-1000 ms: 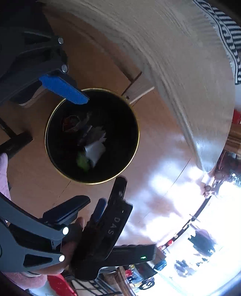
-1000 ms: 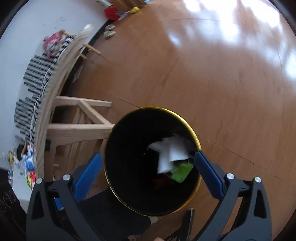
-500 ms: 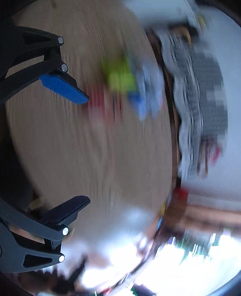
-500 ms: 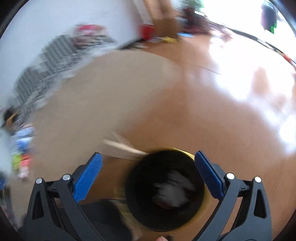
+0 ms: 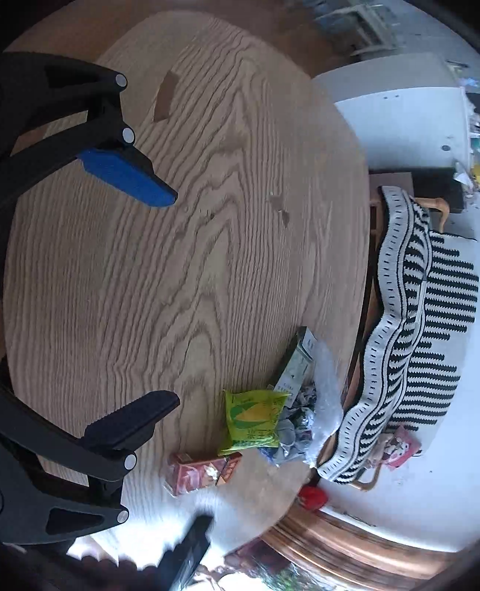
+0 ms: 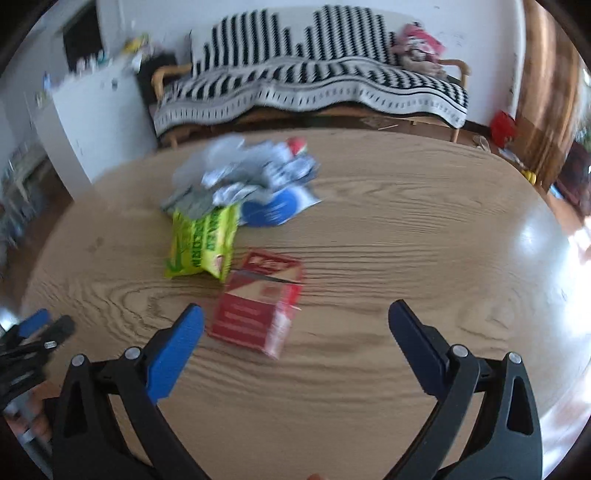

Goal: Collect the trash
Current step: 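Return both grippers to the table toward the red cigarette box, then grasp the green popcorn bag with the left gripper while the right grasps the red cigarette box, then carry both items over the black bin and open both grippers, then return both grippers to the table toward the remaining trash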

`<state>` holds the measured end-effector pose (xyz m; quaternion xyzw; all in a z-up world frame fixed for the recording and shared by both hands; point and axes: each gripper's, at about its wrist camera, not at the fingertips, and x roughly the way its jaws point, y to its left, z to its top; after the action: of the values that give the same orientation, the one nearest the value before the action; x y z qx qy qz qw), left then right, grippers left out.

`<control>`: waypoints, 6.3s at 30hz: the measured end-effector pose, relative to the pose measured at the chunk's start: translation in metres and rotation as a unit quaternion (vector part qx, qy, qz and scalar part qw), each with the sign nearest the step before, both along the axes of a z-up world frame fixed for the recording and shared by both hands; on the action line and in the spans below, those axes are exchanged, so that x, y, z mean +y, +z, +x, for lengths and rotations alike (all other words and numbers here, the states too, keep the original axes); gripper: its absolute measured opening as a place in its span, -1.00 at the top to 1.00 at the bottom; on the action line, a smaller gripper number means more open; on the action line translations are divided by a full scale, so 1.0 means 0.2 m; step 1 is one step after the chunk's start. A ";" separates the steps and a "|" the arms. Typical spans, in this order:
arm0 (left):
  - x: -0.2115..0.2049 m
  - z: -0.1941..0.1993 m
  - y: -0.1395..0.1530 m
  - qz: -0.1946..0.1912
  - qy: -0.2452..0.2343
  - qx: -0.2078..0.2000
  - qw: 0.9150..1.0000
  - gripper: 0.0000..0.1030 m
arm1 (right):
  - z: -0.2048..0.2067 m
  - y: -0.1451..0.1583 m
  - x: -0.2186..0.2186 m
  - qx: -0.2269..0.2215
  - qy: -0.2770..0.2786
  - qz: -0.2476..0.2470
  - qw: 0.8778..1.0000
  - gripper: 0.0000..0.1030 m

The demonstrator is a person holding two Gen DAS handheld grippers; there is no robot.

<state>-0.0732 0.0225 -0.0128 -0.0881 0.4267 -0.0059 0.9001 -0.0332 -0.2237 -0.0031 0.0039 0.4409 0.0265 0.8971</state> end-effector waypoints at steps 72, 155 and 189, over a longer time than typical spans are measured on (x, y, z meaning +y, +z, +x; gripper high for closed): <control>-0.52 0.69 -0.20 -0.009 -0.103 -0.013 0.995 -0.03 | 0.36 -0.28 -0.34 -0.008 -0.010 0.018 1.000 -0.04; -2.01 -0.21 0.07 -0.012 -0.395 -0.035 0.918 -0.88 | -1.45 -0.58 -2.08 -0.020 -0.404 0.226 0.886 -0.81; -0.41 1.04 -0.19 0.055 -0.041 0.041 0.997 -0.88 | 0.24 -0.06 -0.60 -0.080 -0.091 0.162 0.979 -0.82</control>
<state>0.1356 -0.0603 -0.0514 -0.0214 0.4663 -0.0159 0.8842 0.0145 -0.3434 -0.0156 0.1871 0.3550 0.0158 0.9158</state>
